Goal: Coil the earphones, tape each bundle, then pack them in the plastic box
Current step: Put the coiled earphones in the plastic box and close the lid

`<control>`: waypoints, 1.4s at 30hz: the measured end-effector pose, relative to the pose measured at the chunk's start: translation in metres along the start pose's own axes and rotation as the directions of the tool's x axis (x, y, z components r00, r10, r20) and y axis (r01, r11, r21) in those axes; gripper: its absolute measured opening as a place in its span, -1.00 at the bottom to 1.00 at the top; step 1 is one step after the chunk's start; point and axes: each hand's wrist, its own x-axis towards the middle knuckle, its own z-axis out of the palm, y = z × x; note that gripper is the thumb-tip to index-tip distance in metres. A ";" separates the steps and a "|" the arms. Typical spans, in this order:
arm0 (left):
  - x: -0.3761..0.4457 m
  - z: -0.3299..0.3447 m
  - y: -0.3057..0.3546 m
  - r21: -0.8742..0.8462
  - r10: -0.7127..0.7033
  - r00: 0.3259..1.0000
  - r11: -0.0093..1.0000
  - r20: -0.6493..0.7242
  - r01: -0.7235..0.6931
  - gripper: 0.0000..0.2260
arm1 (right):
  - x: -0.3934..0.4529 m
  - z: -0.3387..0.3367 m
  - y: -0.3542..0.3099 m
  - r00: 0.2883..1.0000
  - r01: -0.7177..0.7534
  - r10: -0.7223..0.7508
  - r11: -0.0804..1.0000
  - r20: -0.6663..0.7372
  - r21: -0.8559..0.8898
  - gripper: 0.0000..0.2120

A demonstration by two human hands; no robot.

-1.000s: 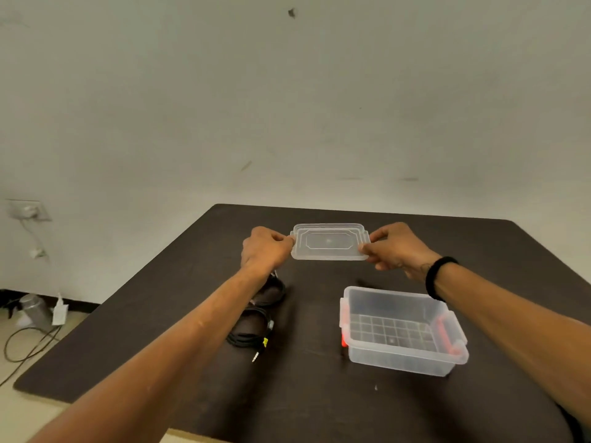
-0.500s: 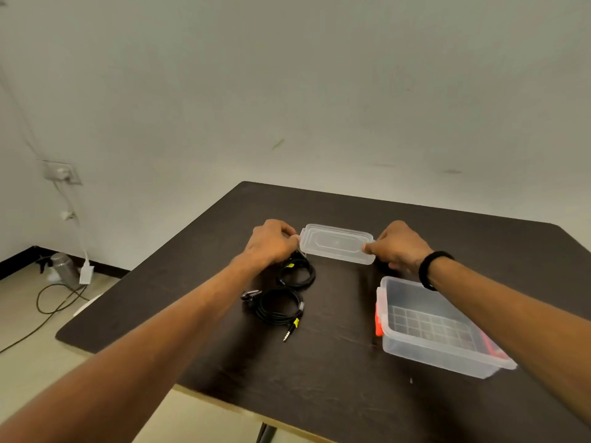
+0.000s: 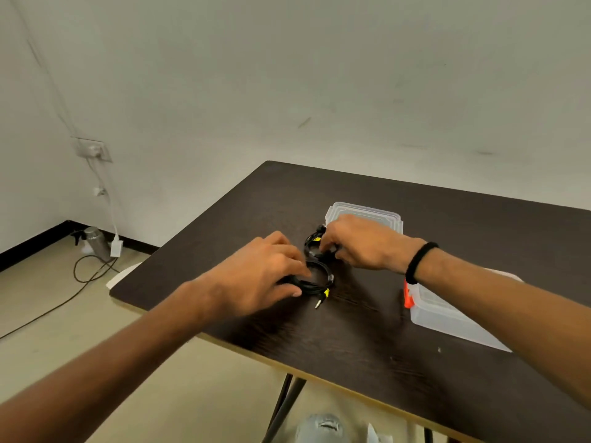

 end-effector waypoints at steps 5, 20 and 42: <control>0.001 0.017 0.003 0.051 -0.006 1.000 0.999 -0.002 0.006 -0.68 | 0.001 -0.003 0.000 1.000 -0.001 0.003 0.999 0.027 -0.048 -0.83; 0.005 0.015 0.017 0.160 -0.047 0.994 0.985 -0.095 0.062 -0.79 | -0.015 0.004 -0.010 0.997 0.046 -0.048 0.998 -0.061 -0.034 -0.85; 0.024 -0.024 0.032 -0.215 -0.230 0.931 0.961 -0.285 0.172 -0.86 | -0.073 -0.049 0.012 0.960 -0.086 0.077 0.996 -0.269 -0.021 -0.90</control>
